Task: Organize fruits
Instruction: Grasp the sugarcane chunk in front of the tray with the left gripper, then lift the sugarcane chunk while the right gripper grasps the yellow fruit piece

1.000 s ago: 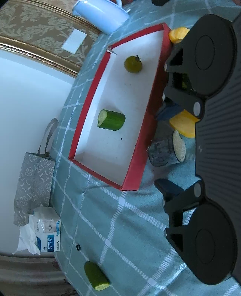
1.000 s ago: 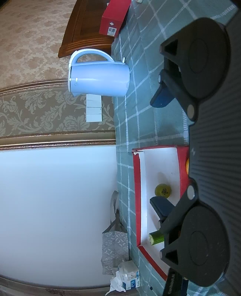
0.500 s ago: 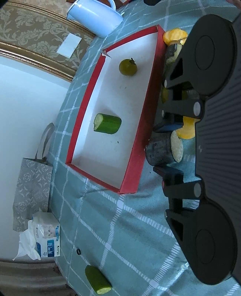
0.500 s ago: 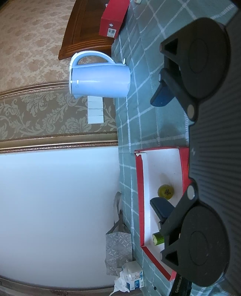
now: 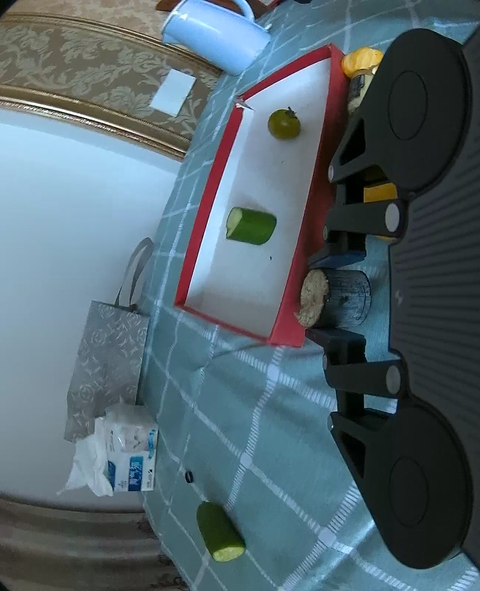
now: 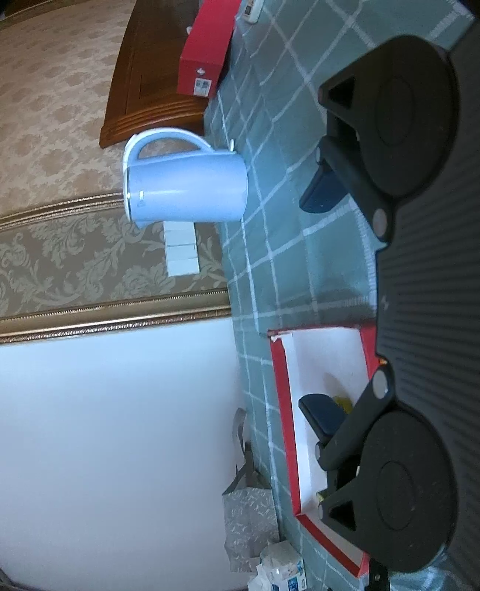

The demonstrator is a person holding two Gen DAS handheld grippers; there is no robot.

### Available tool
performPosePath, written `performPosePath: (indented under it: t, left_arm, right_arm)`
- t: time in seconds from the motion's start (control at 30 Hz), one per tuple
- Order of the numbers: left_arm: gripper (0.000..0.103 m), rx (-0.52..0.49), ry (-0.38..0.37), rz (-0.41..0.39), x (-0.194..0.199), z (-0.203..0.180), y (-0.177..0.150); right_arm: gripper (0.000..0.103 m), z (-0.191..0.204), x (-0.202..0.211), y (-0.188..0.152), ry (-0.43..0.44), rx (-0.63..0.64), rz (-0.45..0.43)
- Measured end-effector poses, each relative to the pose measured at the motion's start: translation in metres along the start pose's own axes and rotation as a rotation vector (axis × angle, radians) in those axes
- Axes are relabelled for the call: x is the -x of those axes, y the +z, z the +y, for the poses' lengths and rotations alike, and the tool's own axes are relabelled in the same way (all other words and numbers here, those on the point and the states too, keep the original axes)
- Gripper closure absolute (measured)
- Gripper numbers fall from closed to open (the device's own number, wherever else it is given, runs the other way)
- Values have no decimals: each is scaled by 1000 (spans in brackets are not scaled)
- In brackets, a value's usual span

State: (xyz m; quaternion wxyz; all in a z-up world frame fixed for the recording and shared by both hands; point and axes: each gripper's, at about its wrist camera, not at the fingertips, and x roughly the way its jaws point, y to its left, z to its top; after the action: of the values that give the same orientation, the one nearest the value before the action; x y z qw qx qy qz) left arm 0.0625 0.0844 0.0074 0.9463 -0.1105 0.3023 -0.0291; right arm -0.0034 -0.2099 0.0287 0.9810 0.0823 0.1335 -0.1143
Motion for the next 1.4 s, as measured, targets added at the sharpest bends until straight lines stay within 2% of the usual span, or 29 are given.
performPosePath:
  t: [0.1, 0.2, 0.27, 0.37, 0.47, 0.5, 0.63, 0.8, 1.03, 1.27, 1.3, 1.33, 1.4]
  left_arm:
    - [70, 50, -33, -10, 3, 11, 3]
    - [70, 39, 1, -41, 6, 14, 3]
    - [70, 43, -4, -45, 7, 16, 3]
    - [70, 54, -34, -36, 7, 18, 4]
    - [70, 58, -39, -33, 6, 19, 5]
    - [70, 62, -41, -33, 6, 20, 4]
    - [70, 70, -47, -32, 6, 22, 4]
    - [70, 64, -53, -25, 6, 22, 4]
    - [70, 73, -64, -20, 5, 24, 4]
    - [70, 72, -71, -12, 5, 24, 4]
    - [70, 75, -73, -14, 5, 24, 4]
    - [70, 78, -73, -14, 5, 25, 4]
    - [70, 84, -71, -11, 5, 26, 4]
  right_arm:
    - [0, -4, 0, 0, -16, 3, 9]
    - [0, -12, 2, -1, -10, -13, 25]
    - [0, -18, 4, -2, -14, -12, 44]
    - [0, -25, 5, -7, -22, 13, 86]
    - [3, -27, 5, -13, 10, 15, 139]
    - [8, -26, 4, -15, 21, 19, 150]
    - [17, -11, -2, -20, 27, 119, 166]
    - [22, 5, -14, -26, 68, 190, 216]
    - [23, 17, -38, -29, 132, 194, 302]
    - [23, 36, -49, -34, 117, 274, 319]
    - [29, 37, -48, -34, 127, 279, 314]
    - [43, 36, -48, -34, 147, 272, 317]
    - [53, 35, -48, -35, 176, 257, 339]
